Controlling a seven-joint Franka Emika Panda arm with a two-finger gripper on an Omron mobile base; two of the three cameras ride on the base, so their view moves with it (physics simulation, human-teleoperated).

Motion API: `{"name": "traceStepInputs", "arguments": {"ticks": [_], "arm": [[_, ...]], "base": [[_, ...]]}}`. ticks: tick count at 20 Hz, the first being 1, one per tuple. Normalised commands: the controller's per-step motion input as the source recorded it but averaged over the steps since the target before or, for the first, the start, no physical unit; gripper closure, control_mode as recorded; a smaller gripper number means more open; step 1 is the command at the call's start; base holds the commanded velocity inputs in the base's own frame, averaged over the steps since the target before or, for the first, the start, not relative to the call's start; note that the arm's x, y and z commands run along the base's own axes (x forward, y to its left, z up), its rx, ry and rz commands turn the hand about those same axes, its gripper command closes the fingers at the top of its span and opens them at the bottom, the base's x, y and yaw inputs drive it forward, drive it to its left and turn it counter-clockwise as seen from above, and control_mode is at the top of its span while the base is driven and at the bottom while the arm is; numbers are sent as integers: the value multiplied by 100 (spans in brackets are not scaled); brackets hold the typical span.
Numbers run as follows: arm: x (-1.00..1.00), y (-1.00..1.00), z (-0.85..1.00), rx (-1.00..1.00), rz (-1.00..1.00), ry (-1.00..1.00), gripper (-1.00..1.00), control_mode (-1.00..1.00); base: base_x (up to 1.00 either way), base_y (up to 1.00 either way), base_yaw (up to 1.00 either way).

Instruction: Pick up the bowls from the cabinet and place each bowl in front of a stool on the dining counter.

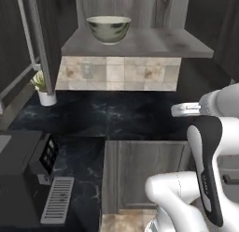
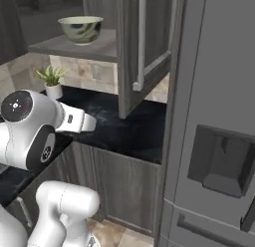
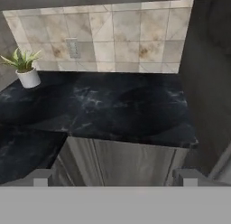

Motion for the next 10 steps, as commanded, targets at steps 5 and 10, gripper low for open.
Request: {"name": "traceStepInputs", "arguments": {"ticks": [5, 10], "arm": [[0, 0, 0, 0, 0, 0, -100, 100], [0, 0, 0, 0, 0, 0, -100, 100]], "base": [[100, 50, -1], [100, 78, -6]]}}
